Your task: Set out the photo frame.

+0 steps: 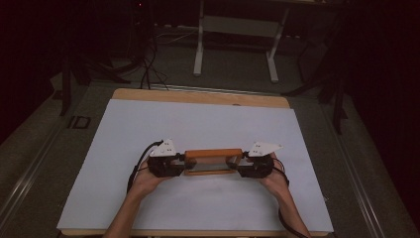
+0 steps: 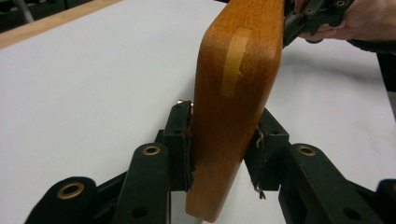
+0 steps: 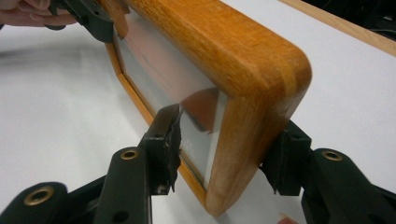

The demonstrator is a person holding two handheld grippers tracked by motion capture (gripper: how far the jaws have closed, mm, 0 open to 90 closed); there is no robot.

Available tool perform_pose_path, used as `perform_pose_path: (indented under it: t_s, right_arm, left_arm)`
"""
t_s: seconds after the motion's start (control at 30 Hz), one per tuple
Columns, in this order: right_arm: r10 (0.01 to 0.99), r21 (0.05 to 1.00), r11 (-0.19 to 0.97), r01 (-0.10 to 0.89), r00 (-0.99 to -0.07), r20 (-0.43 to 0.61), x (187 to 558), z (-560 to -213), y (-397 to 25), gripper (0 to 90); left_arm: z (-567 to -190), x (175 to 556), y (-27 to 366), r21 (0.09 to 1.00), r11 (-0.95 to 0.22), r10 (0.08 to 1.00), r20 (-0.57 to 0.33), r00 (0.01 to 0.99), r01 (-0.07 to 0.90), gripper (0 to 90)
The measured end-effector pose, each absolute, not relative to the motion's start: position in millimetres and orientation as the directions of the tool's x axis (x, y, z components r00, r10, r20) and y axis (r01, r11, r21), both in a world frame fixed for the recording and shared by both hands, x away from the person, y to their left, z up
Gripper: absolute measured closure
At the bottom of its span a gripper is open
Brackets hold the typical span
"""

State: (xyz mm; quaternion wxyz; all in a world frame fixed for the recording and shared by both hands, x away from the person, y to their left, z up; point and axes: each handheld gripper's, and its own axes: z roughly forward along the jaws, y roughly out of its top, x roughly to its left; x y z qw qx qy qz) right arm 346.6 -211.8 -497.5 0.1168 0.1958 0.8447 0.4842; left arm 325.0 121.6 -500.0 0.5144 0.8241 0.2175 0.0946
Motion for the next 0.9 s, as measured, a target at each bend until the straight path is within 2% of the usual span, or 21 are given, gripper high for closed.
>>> perform_pose_path:
  t_s: [0.9]
  right_arm:
    - [0.438, 0.866, 0.394, 0.307, -0.891, 0.117, 347, -501, -211, 55.7]
  left_arm:
    - [-511, 340, 133, 0.868, -0.281, 0.445, -0.26, 0.857, 0.41, 62.0]
